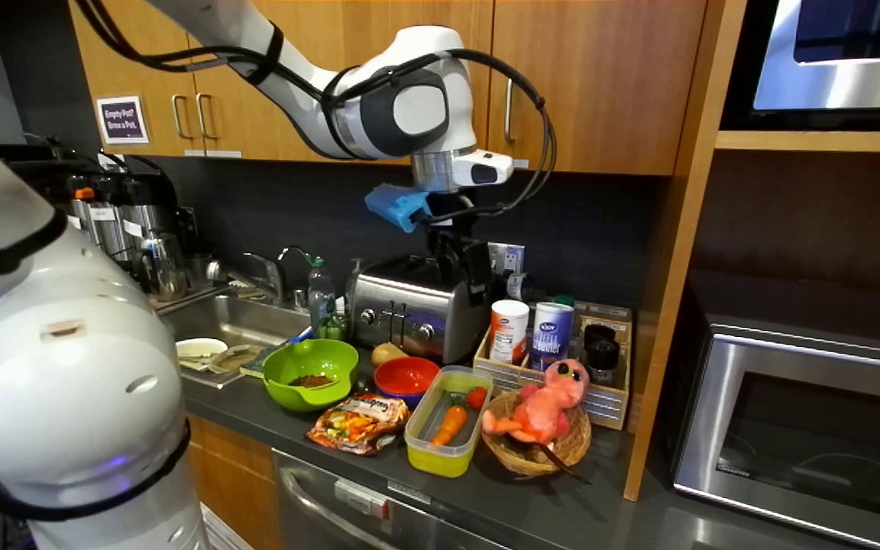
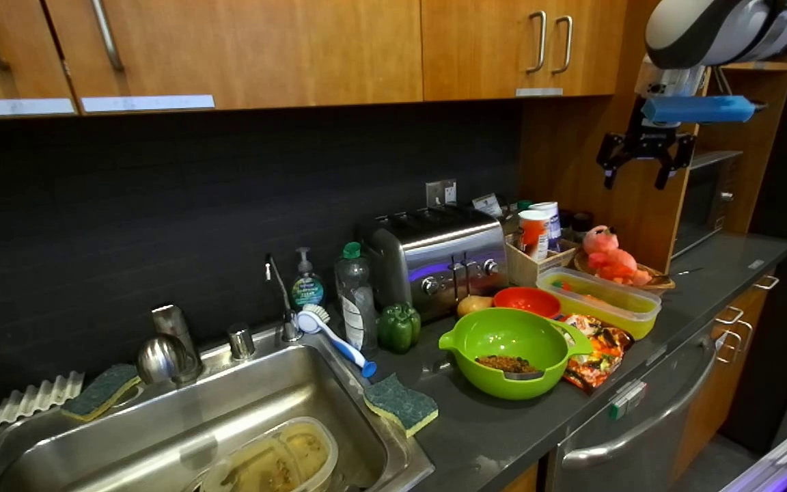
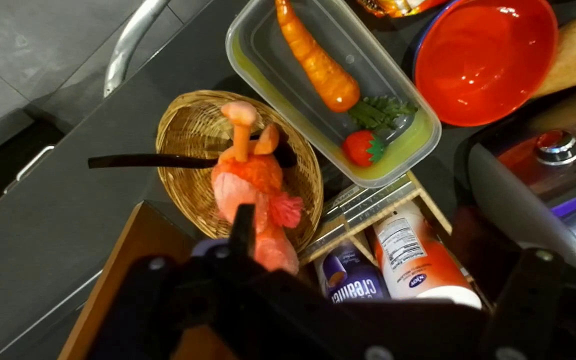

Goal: Put the bird plush toy in the light green bowl.

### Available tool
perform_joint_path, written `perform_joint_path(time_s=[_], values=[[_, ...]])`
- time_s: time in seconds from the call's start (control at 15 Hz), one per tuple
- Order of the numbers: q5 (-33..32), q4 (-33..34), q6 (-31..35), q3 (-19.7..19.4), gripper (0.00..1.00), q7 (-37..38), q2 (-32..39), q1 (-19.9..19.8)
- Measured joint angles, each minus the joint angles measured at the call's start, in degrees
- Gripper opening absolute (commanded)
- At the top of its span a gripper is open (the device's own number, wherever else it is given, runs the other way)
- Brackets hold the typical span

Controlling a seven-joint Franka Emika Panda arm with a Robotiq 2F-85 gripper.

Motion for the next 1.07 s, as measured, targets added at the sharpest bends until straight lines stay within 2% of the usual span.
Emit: perform_joint_path(time_s=[0.6,1.07], values=[[0.28,8.99,-0.42,-6.44,1.0,-0.32,15.38,-0.83],[3.85,18.41,-2.7,-8.59,1.0,-2.9,27.49,0.5]])
